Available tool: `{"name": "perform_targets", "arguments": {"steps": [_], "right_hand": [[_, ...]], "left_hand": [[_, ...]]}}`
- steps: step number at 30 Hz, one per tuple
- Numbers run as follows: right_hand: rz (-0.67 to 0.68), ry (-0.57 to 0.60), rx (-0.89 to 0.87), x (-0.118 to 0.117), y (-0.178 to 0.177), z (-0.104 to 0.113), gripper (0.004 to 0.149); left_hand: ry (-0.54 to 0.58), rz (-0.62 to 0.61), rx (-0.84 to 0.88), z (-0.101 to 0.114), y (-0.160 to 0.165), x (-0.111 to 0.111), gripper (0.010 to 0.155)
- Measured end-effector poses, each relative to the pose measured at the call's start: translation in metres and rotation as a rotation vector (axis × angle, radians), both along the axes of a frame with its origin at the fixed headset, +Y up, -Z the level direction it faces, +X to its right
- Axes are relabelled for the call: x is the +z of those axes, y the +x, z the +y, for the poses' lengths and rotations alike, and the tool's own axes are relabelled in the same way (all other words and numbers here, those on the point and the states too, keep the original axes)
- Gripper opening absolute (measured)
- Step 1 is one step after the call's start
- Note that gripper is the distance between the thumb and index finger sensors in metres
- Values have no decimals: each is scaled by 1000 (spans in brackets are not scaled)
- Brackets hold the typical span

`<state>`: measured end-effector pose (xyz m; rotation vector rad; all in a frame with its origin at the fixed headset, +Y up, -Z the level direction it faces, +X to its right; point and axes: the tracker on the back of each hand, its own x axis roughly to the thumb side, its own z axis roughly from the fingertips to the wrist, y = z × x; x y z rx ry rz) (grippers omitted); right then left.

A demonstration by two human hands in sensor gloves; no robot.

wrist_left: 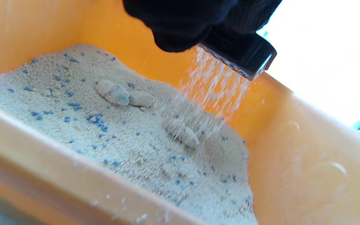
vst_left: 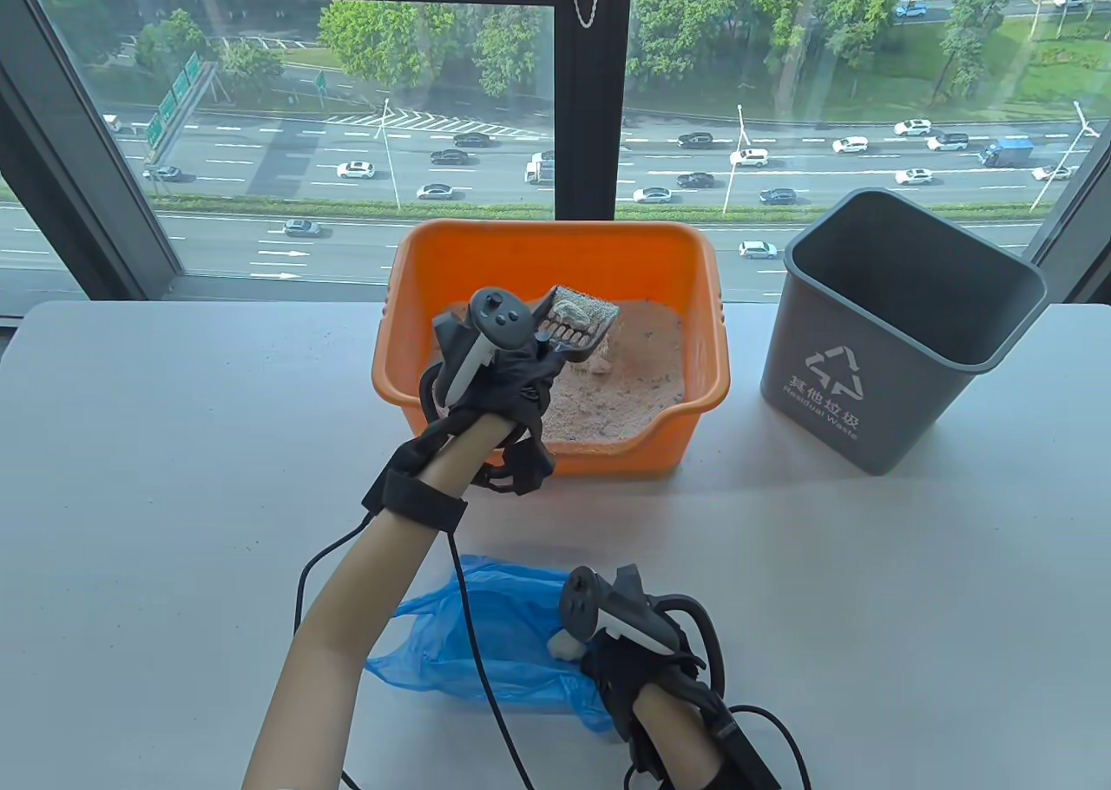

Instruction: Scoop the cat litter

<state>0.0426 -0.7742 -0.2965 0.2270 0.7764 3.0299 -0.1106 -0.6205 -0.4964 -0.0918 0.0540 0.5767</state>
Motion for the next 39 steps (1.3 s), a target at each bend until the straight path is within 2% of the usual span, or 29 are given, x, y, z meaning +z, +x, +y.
{"name": "perform_targets", "arguments": {"steps": [1,3,5,6,8,9,11,13,14,16,17,18,19,21,22,24,27,32,39], "right_hand": [[0,1,0,0,0,0,73],[-2,0,-1,0,0,0,73],[-4,1,-3,0,0,0,73],[-4,1,-3,0,0,0,73],[-4,1,-3,0,0,0,73],[-4,1,-3,1,0,0,73],[-4,2,-3,1,0,0,72],[-5,1,-4,1,0,0,72],[-6,0,-5,1,0,0,73],[-5,0,-5,1,0,0,73],[-6,-1,-4,1,0,0,73],[-5,-1,-4,1,0,0,72],[-6,-1,-4,1,0,0,73],[-5,0,-4,1,0,0,73],[-5,0,-4,1,0,0,73],[-6,-1,-4,1,0,0,72],[-6,-2,-5,1,0,0,72],[-7,-5,-6,1,0,0,73],[-7,-7,-9,0,0,0,73]], "left_hand": [[-10,-19,-26,1,0,1,63],[-99,-57,-76,5,-4,3,62],[-20,-2,38,7,-9,6,63],[-20,-4,10,9,-9,6,63],[-117,-57,-95,14,-12,4,62],[-107,-55,-56,16,-15,4,62],[-13,0,82,20,-18,4,63],[-125,-41,-67,22,-18,3,63],[-116,-34,-99,24,-19,4,62],[-11,-2,-10,22,-20,5,63],[-27,-23,-30,22,-18,5,63],[-106,-68,-99,21,-16,5,63],[-119,-77,-91,22,-16,6,63],[-29,-57,-12,23,-15,7,63],[-30,-64,-39,24,-13,8,63],[-108,-98,-118,26,-12,9,62],[-78,-114,-70,29,-12,13,63],[-90,-154,-72,33,-17,22,63],[-100,-223,-52,38,-38,50,62]]}}
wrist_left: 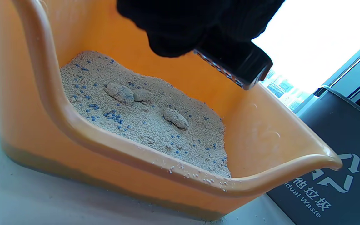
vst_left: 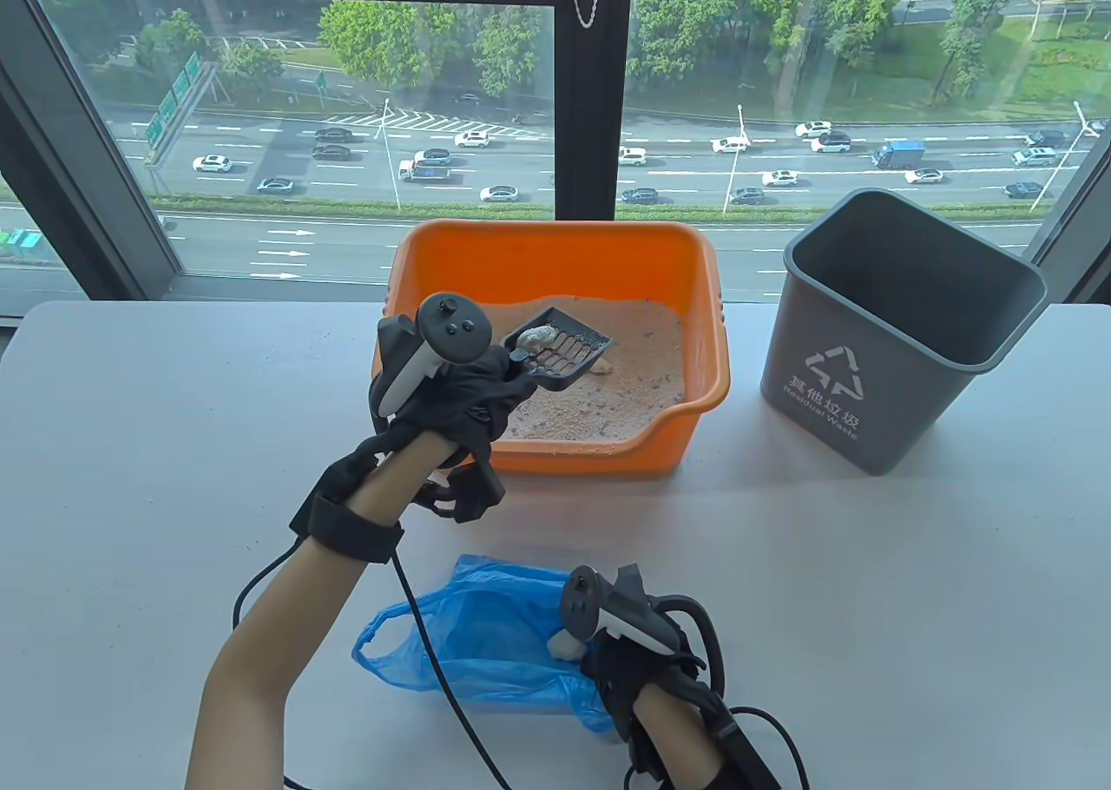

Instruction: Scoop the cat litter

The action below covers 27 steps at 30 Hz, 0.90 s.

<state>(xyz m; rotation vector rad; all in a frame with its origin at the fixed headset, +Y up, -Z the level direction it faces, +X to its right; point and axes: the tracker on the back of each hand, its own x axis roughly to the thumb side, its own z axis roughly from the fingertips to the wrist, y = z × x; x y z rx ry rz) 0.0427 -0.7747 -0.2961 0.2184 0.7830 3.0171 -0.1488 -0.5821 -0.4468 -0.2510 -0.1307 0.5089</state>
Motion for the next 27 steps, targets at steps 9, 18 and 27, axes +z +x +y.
{"name": "perform_targets", "arguments": {"steps": [9,18,27], "right_hand": [[0,-2,-3,0,0,0,73],[2,0,-5,0,1,0,73],[2,1,-2,0,1,0,73]], "left_hand": [[-16,-107,-1,-2,-42,59,62],[-69,-156,-88,-24,-82,120,61],[-181,-255,-218,-44,-85,162,60]]}}
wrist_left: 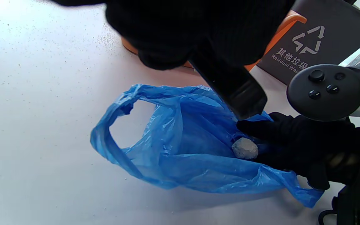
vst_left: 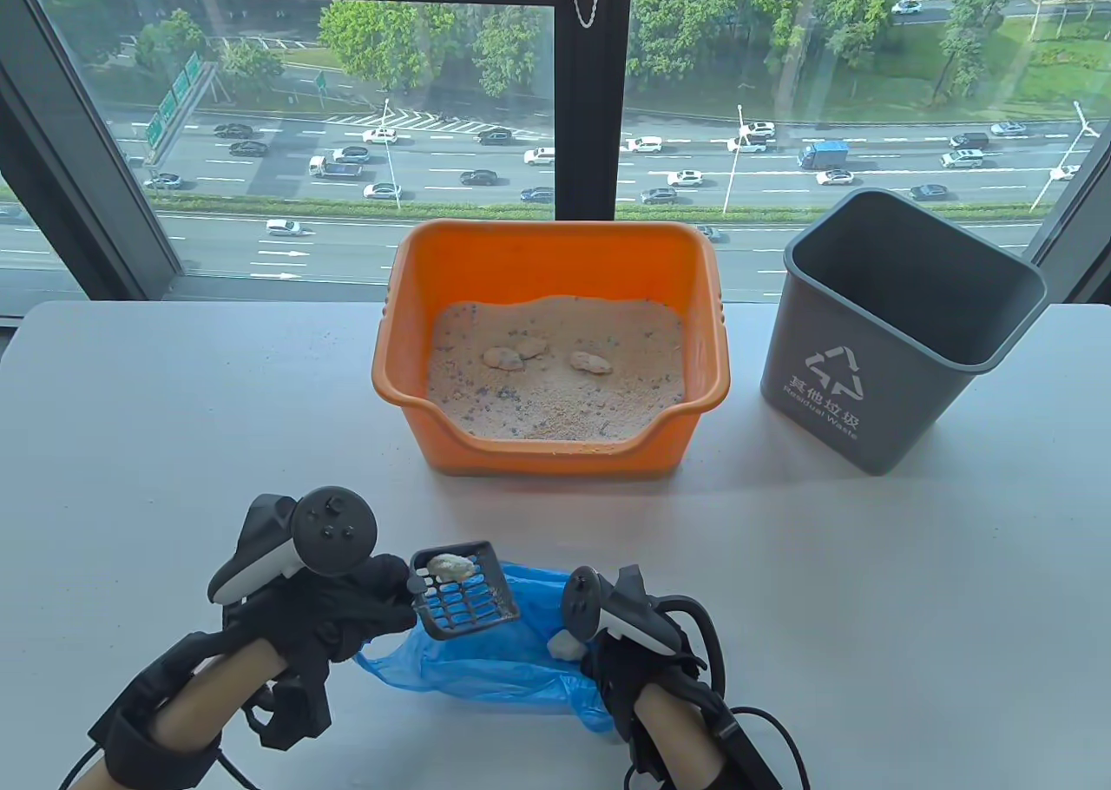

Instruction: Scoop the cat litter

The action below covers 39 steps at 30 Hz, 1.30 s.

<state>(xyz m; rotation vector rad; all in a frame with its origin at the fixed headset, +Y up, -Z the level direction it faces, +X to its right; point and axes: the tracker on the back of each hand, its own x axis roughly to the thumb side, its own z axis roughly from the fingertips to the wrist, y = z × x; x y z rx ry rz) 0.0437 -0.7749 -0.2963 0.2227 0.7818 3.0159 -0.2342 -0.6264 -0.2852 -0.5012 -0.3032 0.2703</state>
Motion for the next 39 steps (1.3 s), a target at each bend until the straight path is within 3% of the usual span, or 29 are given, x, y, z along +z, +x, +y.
{"name": "perform_targets", "arguments": {"steps": [9,19,28,39], "right_hand": [[0,-25,-10,-1,-1,0,73],[4,-48,-30,-3,-1,0,73],[1,-52,-28,-4,-1,1,73],[1,-53,-24,-4,-1,1,73]], "left_hand": [[-21,-54,-192,-12,31,14,60],[10,-71,-375,-10,74,-1,59],[71,-108,-335,1,92,-9,58],[69,-185,-488,-5,119,-13,58]]}}
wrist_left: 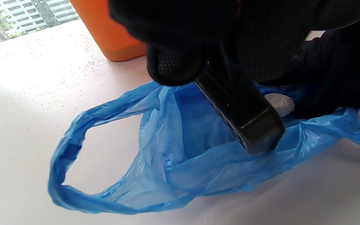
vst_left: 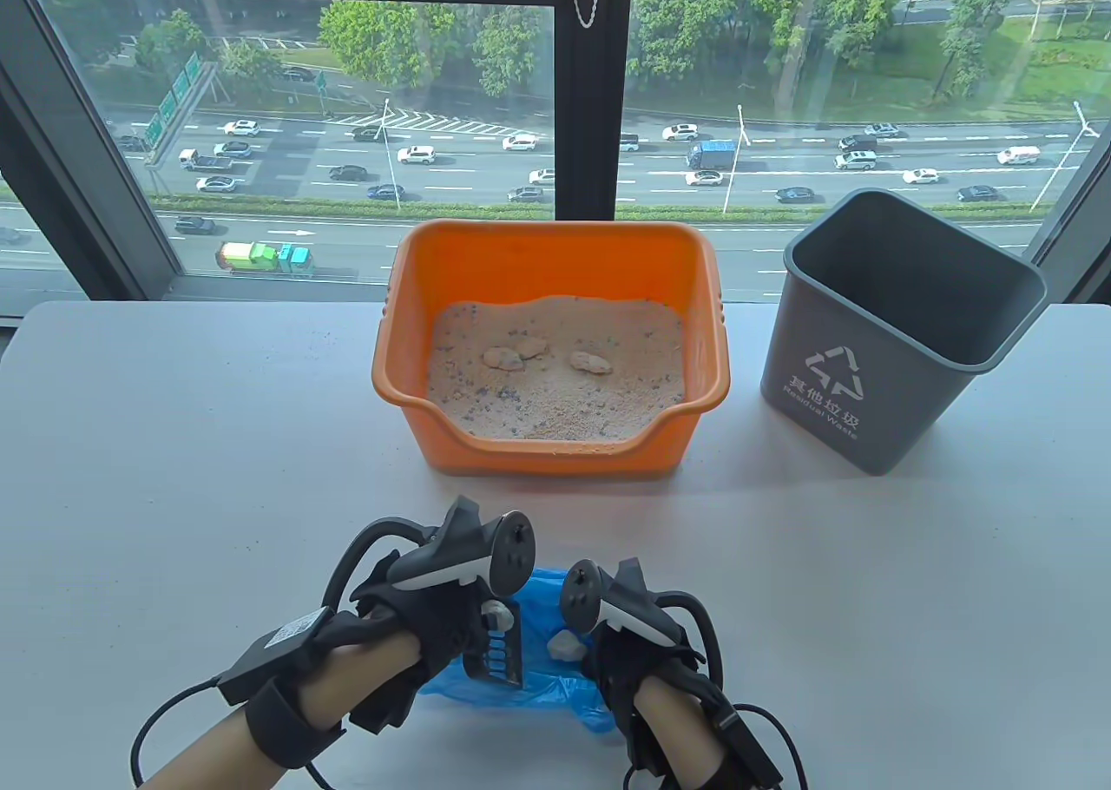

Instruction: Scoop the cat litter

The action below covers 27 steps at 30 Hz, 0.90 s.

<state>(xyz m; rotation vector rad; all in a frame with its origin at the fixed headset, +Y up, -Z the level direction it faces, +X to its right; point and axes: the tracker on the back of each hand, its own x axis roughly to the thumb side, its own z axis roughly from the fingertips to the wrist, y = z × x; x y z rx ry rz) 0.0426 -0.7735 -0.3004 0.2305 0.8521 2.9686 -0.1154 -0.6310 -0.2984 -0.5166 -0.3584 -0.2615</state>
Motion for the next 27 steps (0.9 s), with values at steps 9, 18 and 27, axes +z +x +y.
{"name": "perform_targets", "arguments": {"steps": [9,18,27], "right_hand": [[2,1,2,0,0,0,73],[3,0,5,1,-1,0,73],[5,2,8,1,-1,0,73]], "left_hand": [[-53,-16,-33,1,12,-4,57],[-74,72,143,12,-27,-4,55],[-85,52,193,12,-15,-5,54]]}}
